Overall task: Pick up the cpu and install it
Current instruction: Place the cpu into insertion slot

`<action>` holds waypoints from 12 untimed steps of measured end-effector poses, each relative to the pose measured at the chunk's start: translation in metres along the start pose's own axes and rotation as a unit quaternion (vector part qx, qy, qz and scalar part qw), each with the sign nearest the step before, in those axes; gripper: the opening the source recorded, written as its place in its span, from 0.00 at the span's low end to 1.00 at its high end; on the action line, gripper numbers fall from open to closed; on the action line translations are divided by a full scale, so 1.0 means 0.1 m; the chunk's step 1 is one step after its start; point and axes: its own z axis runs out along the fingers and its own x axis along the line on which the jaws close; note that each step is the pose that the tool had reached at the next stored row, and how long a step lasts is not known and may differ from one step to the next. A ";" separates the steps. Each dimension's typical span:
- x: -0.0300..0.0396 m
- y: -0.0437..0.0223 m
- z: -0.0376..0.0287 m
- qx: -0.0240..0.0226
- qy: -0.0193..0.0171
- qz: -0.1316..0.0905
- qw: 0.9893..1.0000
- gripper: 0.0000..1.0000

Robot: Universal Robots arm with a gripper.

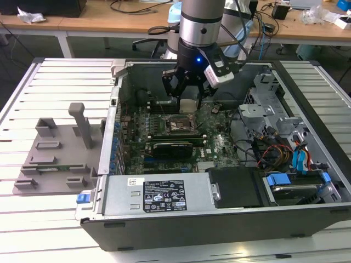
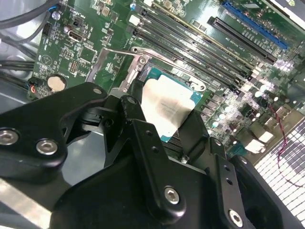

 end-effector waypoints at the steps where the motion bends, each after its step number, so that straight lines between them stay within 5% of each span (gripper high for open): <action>1: 0.000 0.000 0.000 0.000 0.000 0.005 1.000 0.55; 7: 0.000 0.000 0.005 0.000 0.002 0.059 0.998 0.55; 12: 0.000 0.001 0.010 0.000 0.002 0.075 0.997 0.55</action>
